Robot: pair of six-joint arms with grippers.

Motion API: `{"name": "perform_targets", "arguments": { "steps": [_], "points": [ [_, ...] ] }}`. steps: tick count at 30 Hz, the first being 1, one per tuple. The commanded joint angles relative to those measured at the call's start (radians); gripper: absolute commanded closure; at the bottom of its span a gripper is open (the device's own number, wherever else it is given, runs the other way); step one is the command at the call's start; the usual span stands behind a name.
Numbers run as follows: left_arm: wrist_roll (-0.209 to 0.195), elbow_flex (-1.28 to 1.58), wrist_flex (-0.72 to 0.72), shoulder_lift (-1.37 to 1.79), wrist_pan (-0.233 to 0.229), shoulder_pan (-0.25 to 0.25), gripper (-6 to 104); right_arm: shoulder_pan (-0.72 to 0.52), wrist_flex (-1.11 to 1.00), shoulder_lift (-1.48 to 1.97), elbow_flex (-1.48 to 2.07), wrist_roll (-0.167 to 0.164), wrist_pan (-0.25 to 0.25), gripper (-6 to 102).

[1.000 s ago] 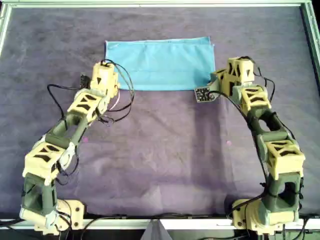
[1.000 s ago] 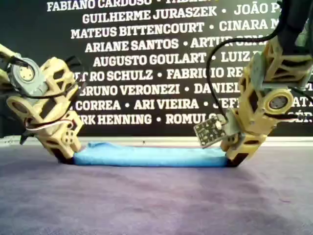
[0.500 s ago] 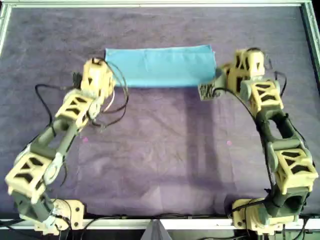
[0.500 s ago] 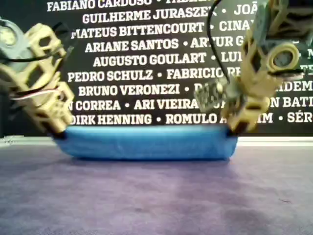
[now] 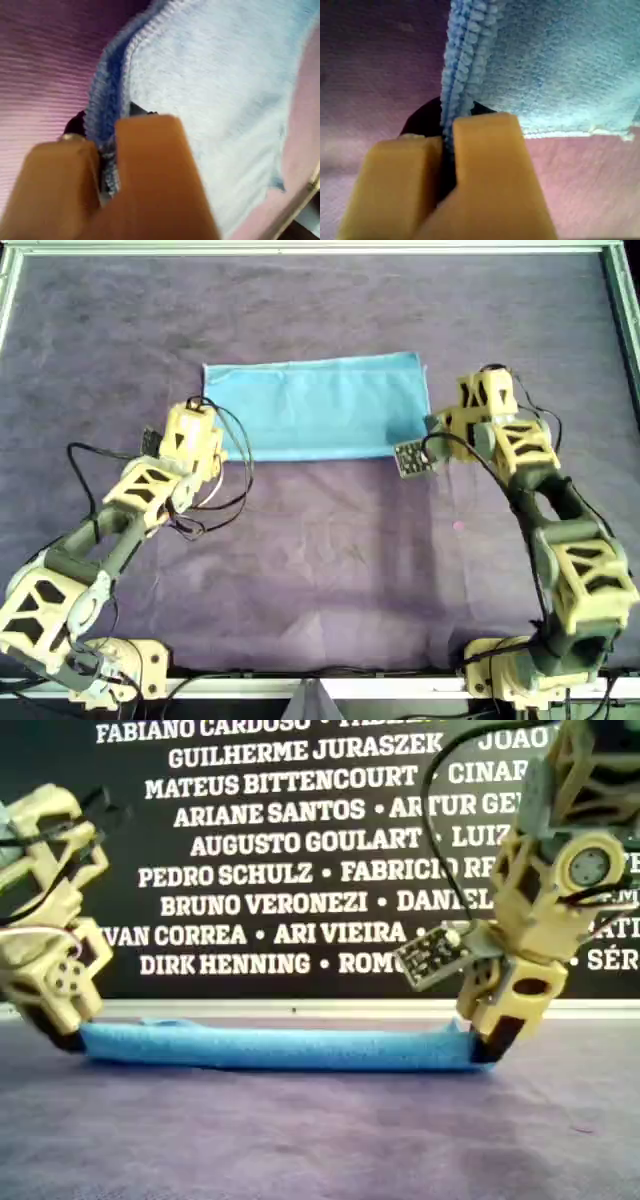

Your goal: Fold a cloth

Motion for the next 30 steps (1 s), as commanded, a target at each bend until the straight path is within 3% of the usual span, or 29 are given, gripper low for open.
{"name": "perform_targets", "arguments": {
  "steps": [1,4,8,12,20,30],
  "points": [
    [-0.003,-0.008,-0.003,0.060,0.003,0.011,98,-0.005,0.003,0.164,0.057,-0.003,0.006,95],
    [-0.003,0.026,-0.014,0.075,0.012,-0.008,98,-0.005,0.000,0.232,0.152,-0.003,0.006,95],
    [-0.005,0.080,-0.025,0.077,0.097,-0.057,98,-0.012,-0.074,0.295,0.259,-0.005,0.006,95],
    [-0.005,0.095,-0.034,0.112,0.167,-0.051,98,-0.012,-0.193,0.365,0.390,-0.005,0.006,95],
    [-0.005,0.258,-0.046,0.318,0.167,-0.048,98,-0.005,-0.383,0.479,0.620,-0.005,0.006,95],
    [0.005,0.453,-0.178,0.385,0.160,-0.051,98,0.086,-0.407,0.589,0.739,-0.002,0.005,95]
  ]
}}
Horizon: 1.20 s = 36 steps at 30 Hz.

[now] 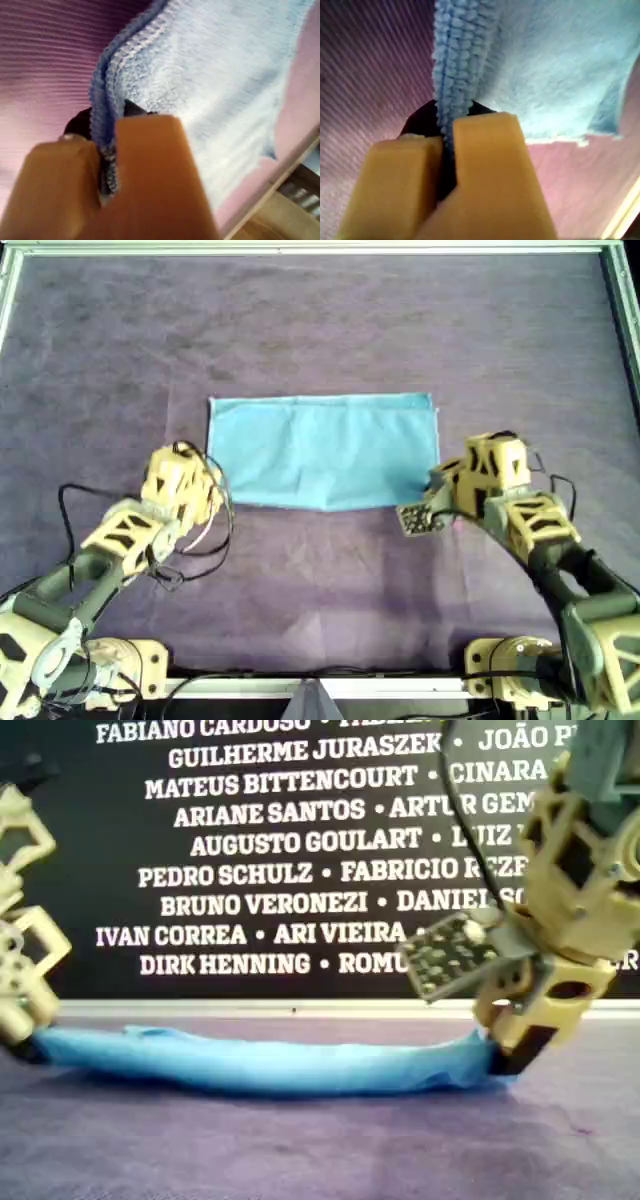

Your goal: Fold a cloth

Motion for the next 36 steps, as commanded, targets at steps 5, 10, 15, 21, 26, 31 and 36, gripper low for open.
{"name": "perform_targets", "arguments": {
  "steps": [5,10,15,21,26,31,36],
  "points": [
    [-0.002,0.025,-0.040,0.063,-0.002,-0.012,98,0.018,-0.046,0.104,-0.002,0.008,-0.006,95],
    [-0.005,0.028,-0.040,0.074,-0.009,-0.012,98,0.012,-0.048,0.092,-0.006,0.006,-0.006,93],
    [0.011,0.043,-0.037,0.081,-0.002,-0.012,88,0.008,-0.048,0.101,-0.011,0.006,0.008,83],
    [0.012,0.135,-0.021,0.193,-0.009,-0.015,52,0.005,-0.023,0.107,0.009,0.005,0.009,59],
    [0.012,0.305,-0.020,0.393,-0.009,-0.012,32,0.005,-0.023,0.190,0.080,0.005,0.009,45],
    [0.012,0.459,-0.018,0.646,-0.011,-0.012,27,-0.005,-0.021,0.402,0.213,0.005,0.012,42],
    [0.012,0.617,-0.017,0.907,-0.011,-0.011,27,-0.106,-0.021,0.680,0.387,0.005,0.012,42]
  ]
}}
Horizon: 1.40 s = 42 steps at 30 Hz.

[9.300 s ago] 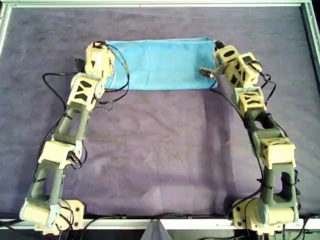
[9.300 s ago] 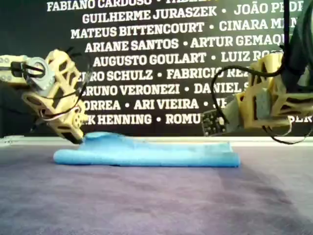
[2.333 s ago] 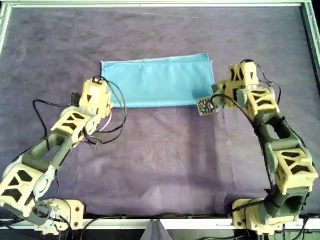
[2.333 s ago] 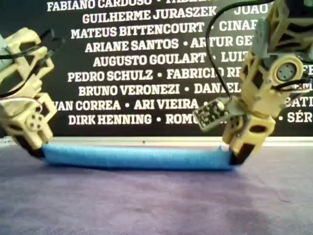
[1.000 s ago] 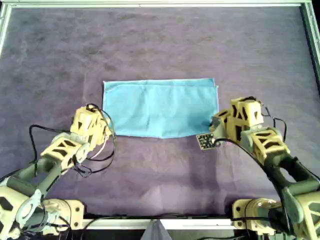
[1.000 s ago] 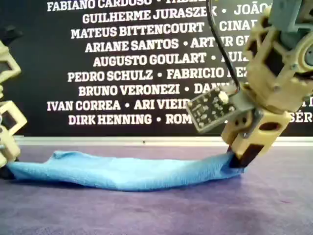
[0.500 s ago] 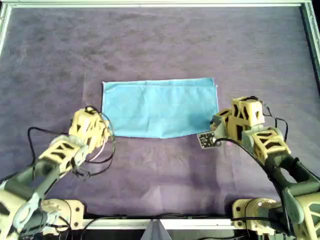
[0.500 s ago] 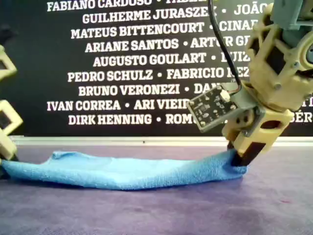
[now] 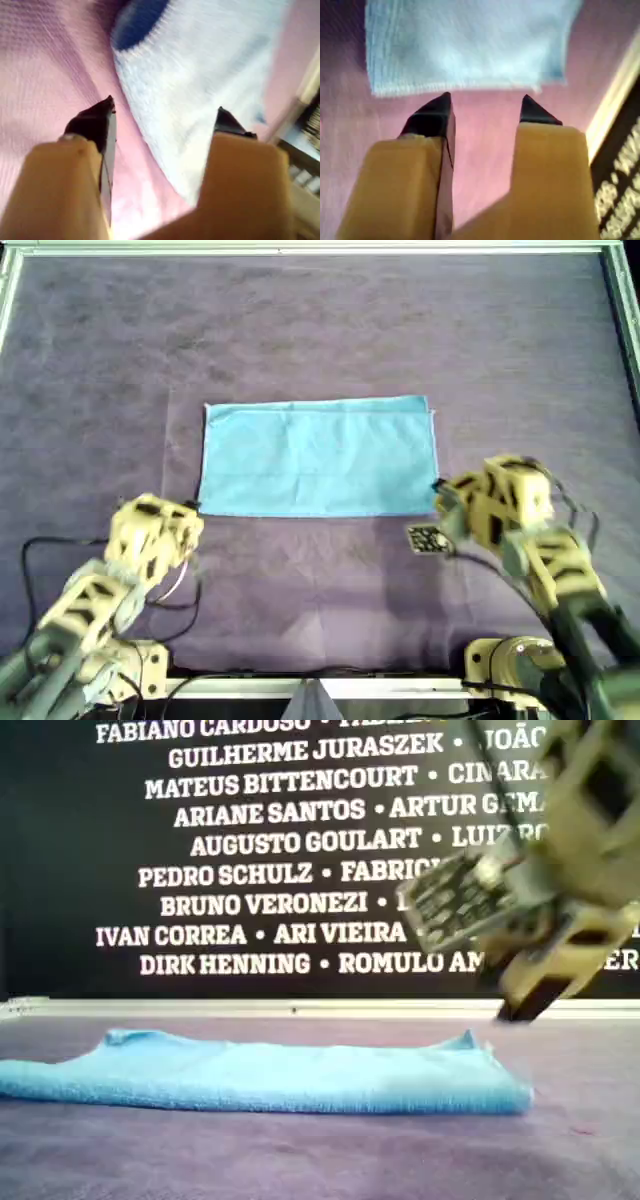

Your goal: Fold a cloth

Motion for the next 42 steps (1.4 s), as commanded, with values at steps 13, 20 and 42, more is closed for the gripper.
{"name": "perform_targets", "arguments": {
  "steps": [13,20,42],
  "points": [
    [0.002,0.127,0.000,0.293,-0.005,-0.011,90,-0.121,-0.025,0.456,0.305,0.000,0.000,41],
    [-0.011,0.127,0.000,0.293,-0.005,-0.011,96,-0.107,-0.025,0.446,0.308,0.000,-0.012,42],
    [0.002,0.127,0.000,0.275,-0.006,0.048,97,0.006,-0.025,-0.104,-0.002,0.009,0.002,41]
  ]
}}
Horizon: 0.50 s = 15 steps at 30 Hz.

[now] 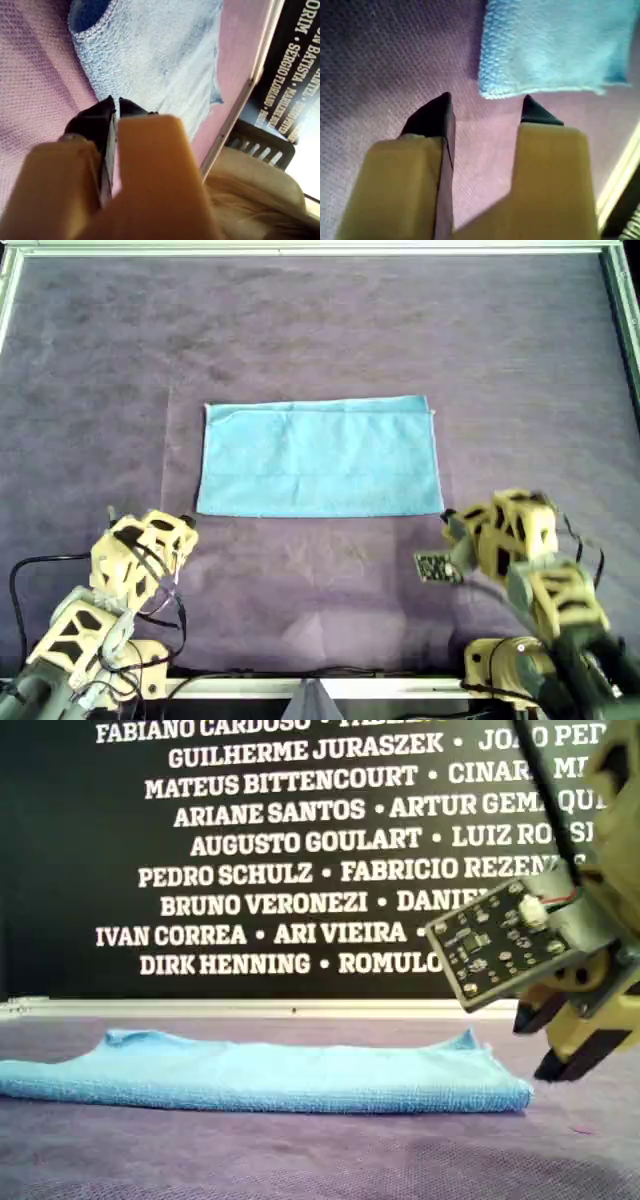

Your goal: Fold a cloth

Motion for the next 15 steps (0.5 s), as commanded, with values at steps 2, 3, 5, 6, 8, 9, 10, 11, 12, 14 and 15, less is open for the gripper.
{"name": "perform_targets", "arguments": {
  "steps": [2,3,5,6,8,9,10,11,12,14,15],
  "points": [
    [0.002,-0.014,-0.002,0.005,-0.005,0.061,97,0.009,-0.026,-0.195,-0.196,0.011,-0.008,41],
    [0.002,-0.014,-0.002,0.005,-0.005,0.074,97,0.009,-0.034,-0.242,-0.222,0.012,-0.009,41],
    [0.002,-0.014,-0.002,0.005,-0.005,0.094,97,0.009,-0.040,-0.325,-0.272,0.012,-0.012,41],
    [0.002,-0.014,-0.002,0.005,-0.005,0.101,97,0.009,-0.040,-0.359,-0.295,0.014,-0.014,41],
    [0.002,-0.014,-0.002,0.005,-0.005,0.110,97,0.009,-0.040,-0.417,-0.341,0.014,-0.014,41],
    [0.002,-0.014,-0.002,0.005,-0.005,0.110,97,0.009,-0.040,-0.440,-0.362,0.014,-0.014,41],
    [0.002,-0.014,-0.002,0.005,-0.005,0.110,97,0.009,-0.040,-0.457,-0.382,0.014,-0.014,41],
    [0.002,-0.014,-0.002,0.005,-0.005,0.110,97,0.009,-0.040,-0.469,-0.402,0.014,-0.014,41],
    [0.002,-0.014,-0.002,0.005,-0.005,0.110,97,0.009,-0.040,-0.482,-0.420,0.014,-0.014,41],
    [0.002,-0.014,-0.002,0.005,-0.005,0.110,97,0.009,-0.040,-0.499,-0.449,0.014,-0.014,41],
    [0.002,-0.014,-0.002,0.005,-0.005,0.110,97,0.011,-0.040,-0.506,-0.462,0.014,-0.014,41]
  ]
}}
